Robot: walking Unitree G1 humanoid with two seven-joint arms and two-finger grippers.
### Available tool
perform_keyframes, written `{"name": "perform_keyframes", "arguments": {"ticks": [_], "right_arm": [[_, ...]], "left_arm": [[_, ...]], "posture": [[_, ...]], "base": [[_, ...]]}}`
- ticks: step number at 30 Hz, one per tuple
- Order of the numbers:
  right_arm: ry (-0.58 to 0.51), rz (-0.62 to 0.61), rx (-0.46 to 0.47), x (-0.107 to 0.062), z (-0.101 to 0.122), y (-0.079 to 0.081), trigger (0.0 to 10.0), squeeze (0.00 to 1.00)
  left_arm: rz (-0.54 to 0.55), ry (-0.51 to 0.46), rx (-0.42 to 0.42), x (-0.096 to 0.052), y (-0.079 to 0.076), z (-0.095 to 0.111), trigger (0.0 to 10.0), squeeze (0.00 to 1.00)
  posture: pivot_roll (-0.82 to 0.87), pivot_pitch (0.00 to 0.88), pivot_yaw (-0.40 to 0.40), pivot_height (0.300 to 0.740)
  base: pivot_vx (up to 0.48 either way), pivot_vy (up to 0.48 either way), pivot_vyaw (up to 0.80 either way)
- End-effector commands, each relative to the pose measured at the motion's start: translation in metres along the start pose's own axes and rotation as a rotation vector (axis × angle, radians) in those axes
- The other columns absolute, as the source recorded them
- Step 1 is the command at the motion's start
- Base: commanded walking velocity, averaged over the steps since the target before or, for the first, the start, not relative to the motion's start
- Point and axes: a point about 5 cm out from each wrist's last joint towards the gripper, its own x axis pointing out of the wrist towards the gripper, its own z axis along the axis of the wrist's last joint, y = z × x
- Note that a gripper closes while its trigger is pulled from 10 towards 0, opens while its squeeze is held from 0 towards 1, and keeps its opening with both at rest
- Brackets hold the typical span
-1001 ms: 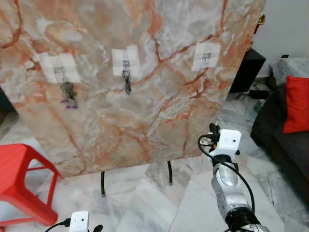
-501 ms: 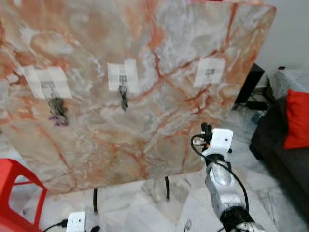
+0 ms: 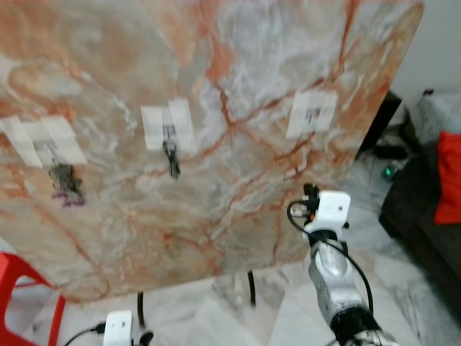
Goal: Hang keys on a hook
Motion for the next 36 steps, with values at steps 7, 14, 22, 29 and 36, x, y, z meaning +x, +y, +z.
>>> {"name": "perform_keyframes", "arguments": {"ticks": [7, 14, 22, 29, 36], "right_arm": [[-0.019, -0.003, 0.0, -0.001, 0.002, -0.002, 10.0, 0.0], [-0.017, -0.004, 0.005, -0.001, 0.002, -0.001, 10.0, 0.0], [-0.02, -0.008, 0.012, -0.001, 0.002, 0.001, 10.0, 0.0], [-0.07, -0.047, -0.075, -0.005, 0.005, -0.002, 10.0, 0.0], [-0.204, -0.112, -0.276, -0.002, 0.025, -0.009, 10.0, 0.0]], "left_arm": [[-0.003, 0.023, -0.004, -0.002, 0.0, -0.006, 10.0, 0.0], [-0.002, 0.024, -0.006, -0.002, 0.0, -0.006, 10.0, 0.0], [0.002, 0.016, -0.008, -0.002, 0.001, -0.006, 10.0, 0.0], [0.001, 0.016, -0.005, -0.003, 0.002, -0.006, 10.0, 0.0], [0.0, 0.018, 0.003, -0.002, 0.002, -0.006, 10.0, 0.0]], "posture": [[0.06, 0.0, -0.064, 0.74], [0.06, 0.0, -0.066, 0.74], [0.07, 0.0, -0.064, 0.74], [0.07, 0.0, -0.06, 0.74], [0.07, 0.0, -0.059, 0.74]], "base": [[0.277, 0.0, 0.0], [0.282, 0.0, 0.0], [0.142, 0.0, 0.0], [0.0, 0.0, 0.0], [0.0, 0.0, 0.0]]}}
